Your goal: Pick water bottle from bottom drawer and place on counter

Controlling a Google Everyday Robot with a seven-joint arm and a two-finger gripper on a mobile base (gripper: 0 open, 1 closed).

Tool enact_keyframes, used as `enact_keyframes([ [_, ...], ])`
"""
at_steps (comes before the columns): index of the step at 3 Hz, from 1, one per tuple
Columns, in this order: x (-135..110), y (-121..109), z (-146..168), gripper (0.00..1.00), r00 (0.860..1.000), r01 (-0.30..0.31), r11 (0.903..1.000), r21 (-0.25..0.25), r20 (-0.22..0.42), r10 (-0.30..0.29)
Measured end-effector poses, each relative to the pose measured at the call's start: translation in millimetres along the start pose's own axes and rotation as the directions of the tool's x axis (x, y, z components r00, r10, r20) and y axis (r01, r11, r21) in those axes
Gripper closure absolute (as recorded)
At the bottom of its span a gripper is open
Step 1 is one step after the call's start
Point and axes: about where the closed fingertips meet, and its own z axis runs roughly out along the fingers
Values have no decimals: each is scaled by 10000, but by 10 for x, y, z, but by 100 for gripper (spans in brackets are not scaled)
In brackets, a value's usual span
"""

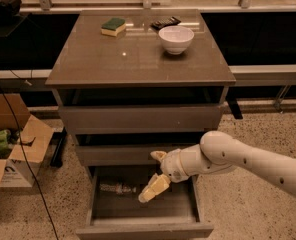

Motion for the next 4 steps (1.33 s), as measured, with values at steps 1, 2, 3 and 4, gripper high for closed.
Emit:
enact_keyframes([
  [1, 412, -47, 567, 0, 9916, -1285, 9902, -543, -231, 1274],
  [2, 645, -87, 892, 0, 9852, -1716, 9820, -792, -147, 1710],
  [3, 985, -190, 1272, 0, 9785, -2047, 9749, -877, 60, 2060],
  [4, 1353, -318, 1642, 0, 9700, -2420, 9645, -1056, -16, 2432],
])
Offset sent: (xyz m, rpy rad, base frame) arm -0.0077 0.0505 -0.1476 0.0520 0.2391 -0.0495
